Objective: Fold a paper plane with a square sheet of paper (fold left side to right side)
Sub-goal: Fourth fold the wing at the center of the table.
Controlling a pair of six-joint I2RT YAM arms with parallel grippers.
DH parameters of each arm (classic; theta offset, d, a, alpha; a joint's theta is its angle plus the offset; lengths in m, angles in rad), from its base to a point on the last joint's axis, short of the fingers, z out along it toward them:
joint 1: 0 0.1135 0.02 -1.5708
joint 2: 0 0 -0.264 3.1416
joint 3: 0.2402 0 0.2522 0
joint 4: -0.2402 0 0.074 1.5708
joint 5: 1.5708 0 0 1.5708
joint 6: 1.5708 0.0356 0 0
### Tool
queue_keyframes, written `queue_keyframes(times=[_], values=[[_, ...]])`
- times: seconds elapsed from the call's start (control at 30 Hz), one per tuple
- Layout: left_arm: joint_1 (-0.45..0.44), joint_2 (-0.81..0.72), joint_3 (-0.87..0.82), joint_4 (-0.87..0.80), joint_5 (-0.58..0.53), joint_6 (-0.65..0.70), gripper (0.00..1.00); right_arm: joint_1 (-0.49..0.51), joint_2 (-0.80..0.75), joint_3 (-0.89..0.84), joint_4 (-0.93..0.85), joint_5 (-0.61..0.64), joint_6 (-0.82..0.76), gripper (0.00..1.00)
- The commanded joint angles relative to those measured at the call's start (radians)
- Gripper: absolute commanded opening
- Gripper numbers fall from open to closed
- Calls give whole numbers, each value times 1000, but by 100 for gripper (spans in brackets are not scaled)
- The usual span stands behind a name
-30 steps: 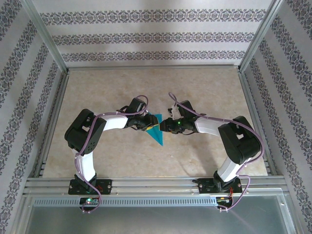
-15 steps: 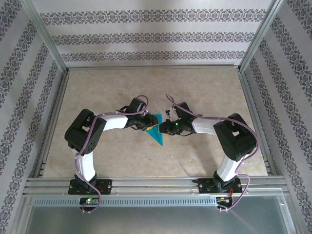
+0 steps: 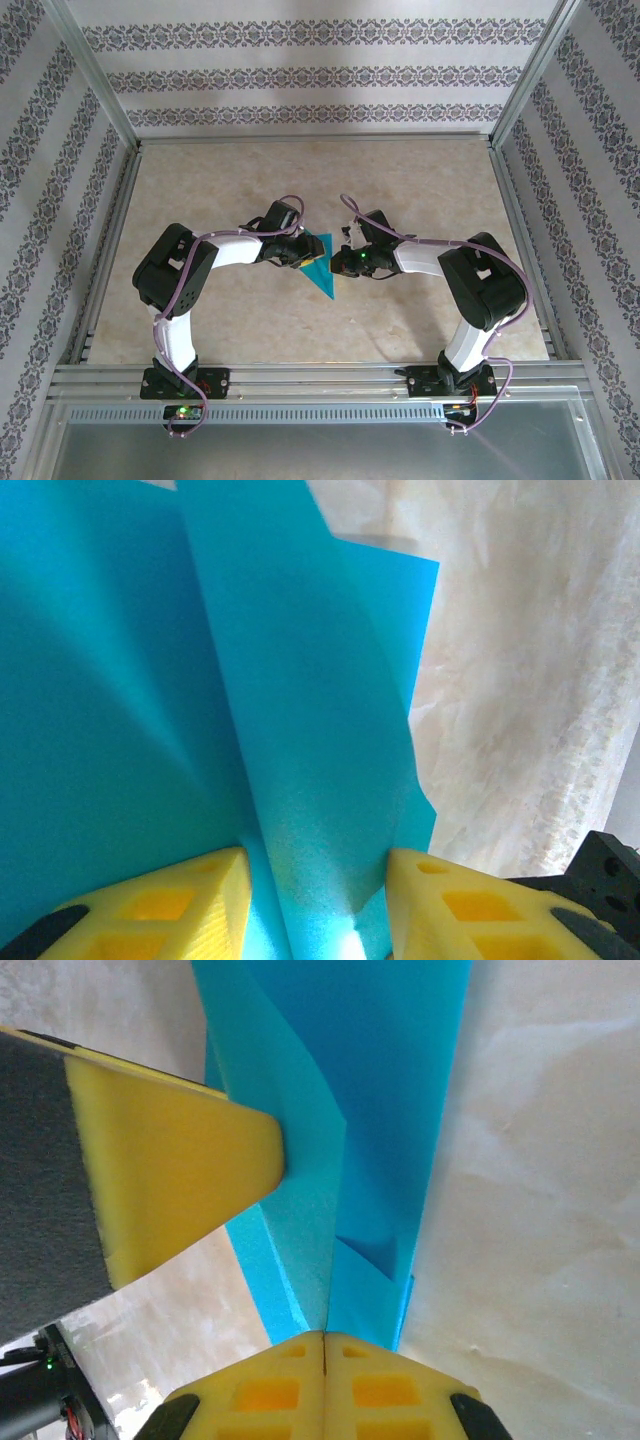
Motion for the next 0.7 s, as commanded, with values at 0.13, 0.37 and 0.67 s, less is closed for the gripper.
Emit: queue_keyframes(times=[0.13, 0.37, 0.67], values=[[-15, 23, 9, -63, -36, 18, 41, -4, 21, 20, -33, 41, -34, 0], [-14, 24, 10, -63, -34, 17, 41, -4, 30, 32, -40, 49, -40, 0], [-15, 22, 11, -66, -32, 18, 41, -3, 45, 36, -46, 59, -45, 0]])
